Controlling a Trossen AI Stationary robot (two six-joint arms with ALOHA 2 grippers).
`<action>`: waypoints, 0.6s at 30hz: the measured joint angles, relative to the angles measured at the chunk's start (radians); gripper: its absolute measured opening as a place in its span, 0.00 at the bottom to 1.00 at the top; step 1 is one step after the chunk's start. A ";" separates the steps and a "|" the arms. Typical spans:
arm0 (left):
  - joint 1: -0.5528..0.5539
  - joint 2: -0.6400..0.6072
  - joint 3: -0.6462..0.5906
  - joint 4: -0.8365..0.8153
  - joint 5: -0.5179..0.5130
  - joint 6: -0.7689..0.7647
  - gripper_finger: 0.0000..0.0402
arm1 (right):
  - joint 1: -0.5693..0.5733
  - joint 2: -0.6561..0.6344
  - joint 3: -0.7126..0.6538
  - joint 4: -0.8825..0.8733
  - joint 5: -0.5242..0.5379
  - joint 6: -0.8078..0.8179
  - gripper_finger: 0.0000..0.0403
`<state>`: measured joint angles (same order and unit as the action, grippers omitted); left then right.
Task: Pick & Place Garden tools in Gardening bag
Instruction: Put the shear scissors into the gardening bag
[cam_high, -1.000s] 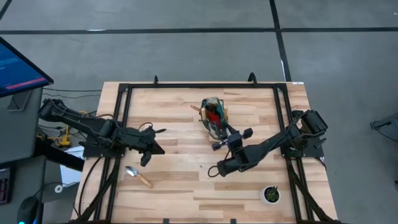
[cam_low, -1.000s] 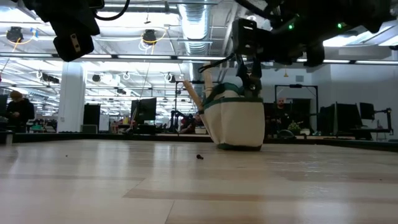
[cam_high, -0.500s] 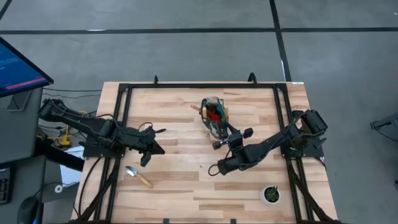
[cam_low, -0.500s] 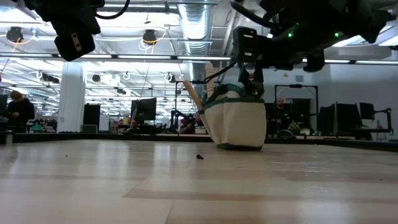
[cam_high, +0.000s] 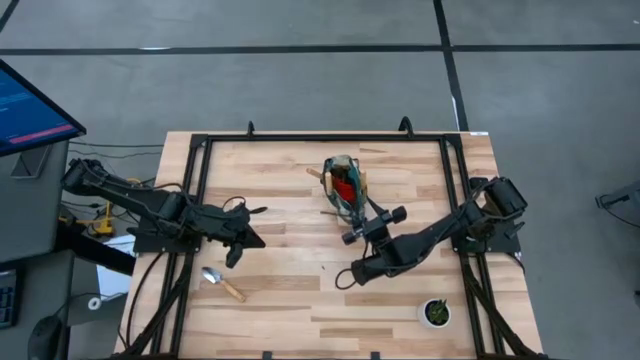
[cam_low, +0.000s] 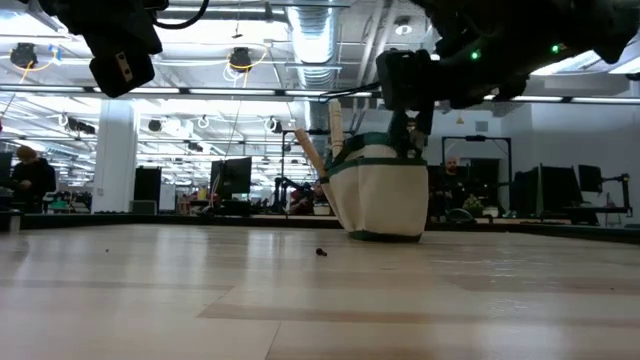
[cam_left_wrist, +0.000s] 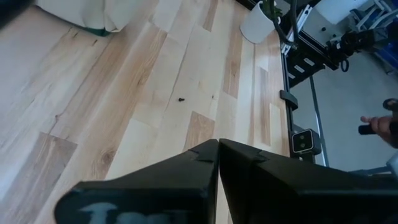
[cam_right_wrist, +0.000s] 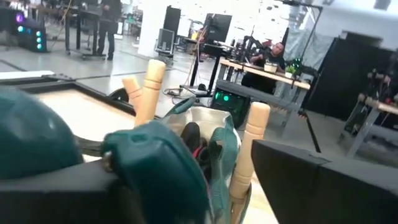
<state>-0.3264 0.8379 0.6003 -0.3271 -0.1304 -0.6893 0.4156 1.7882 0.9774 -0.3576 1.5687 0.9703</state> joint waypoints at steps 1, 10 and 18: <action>0.000 0.000 0.000 0.000 0.000 0.004 0.00 | 0.005 0.000 0.004 -0.001 0.000 -0.020 0.46; 0.000 0.000 0.000 0.000 0.000 0.005 0.00 | 0.035 -0.006 0.062 0.000 -0.023 -0.157 0.61; 0.000 0.000 0.000 0.000 0.000 0.005 0.00 | -0.039 -0.010 0.063 -0.065 -0.161 -0.075 0.62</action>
<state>-0.3264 0.8379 0.6003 -0.3275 -0.1303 -0.6842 0.3762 1.7779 1.0408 -0.4223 1.4074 0.8949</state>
